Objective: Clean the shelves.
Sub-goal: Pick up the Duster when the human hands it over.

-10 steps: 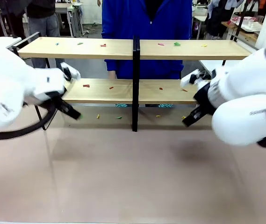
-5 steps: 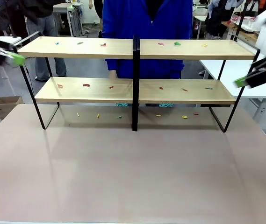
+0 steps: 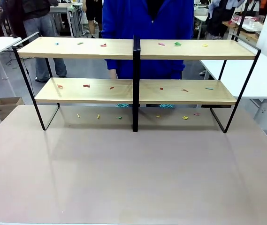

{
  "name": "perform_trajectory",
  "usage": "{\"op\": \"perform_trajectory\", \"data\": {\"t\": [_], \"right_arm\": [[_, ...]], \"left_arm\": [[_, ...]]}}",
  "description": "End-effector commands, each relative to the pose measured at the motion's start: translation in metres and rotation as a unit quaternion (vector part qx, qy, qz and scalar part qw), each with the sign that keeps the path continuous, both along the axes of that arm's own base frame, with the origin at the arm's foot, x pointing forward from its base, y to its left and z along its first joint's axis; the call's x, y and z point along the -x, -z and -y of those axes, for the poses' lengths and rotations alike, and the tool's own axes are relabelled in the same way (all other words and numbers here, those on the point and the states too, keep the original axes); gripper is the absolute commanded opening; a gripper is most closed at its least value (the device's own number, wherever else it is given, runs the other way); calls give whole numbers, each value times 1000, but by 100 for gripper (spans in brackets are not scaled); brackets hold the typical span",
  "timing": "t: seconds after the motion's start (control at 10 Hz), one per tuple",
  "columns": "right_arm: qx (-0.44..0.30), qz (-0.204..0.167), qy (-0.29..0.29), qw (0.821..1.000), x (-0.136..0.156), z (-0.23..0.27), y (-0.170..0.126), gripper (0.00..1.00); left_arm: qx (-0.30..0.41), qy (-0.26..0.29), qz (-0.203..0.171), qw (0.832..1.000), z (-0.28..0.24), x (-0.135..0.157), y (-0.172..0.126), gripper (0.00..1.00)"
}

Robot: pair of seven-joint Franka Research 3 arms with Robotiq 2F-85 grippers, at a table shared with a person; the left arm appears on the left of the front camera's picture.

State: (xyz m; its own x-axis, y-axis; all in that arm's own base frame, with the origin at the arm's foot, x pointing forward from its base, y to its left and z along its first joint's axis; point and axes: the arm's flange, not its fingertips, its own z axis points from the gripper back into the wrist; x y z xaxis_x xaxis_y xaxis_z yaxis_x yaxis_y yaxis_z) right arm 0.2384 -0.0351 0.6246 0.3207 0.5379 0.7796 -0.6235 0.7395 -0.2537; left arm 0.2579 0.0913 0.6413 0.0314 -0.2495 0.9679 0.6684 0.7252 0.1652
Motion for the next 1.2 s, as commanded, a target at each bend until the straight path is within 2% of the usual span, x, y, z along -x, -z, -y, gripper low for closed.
{"op": "perform_trajectory", "data": {"t": [0.0, 0.2, 0.3, 0.6, 0.8, 0.9, 1.1], "right_arm": [[6, 2, -6, 1000, 25, -18, 101, 100], [6, -1, -3, 1000, 20, -19, 99, 100], [7, -1, -1, 1000, 19, -19, 98, 100], [3, -2, 0, 1000, 18, -19, 99, 100], [-9, 48, 17, 999, 20, -24, 92, 100], [-32, 59, 23, 997, 22, -24, 87, 100], [-80, 51, 52, 994, 25, -27, 82, 100]], "left_arm": [[-8, 0, -23, 1000, 59, 54, 120, 100], [-16, -5, -69, 998, 59, 39, 120, 100], [-10, 8, -25, 1000, 4, -4, 9, 100], [-10, 8, -25, 1000, 4, -4, 9, 100], [-10, 8, -25, 1000, 4, -4, 9, 100], [-10, 8, -25, 1000, 4, -4, 9, 100], [-10, 8, -25, 1000, 4, -4, 9, 100]]}}
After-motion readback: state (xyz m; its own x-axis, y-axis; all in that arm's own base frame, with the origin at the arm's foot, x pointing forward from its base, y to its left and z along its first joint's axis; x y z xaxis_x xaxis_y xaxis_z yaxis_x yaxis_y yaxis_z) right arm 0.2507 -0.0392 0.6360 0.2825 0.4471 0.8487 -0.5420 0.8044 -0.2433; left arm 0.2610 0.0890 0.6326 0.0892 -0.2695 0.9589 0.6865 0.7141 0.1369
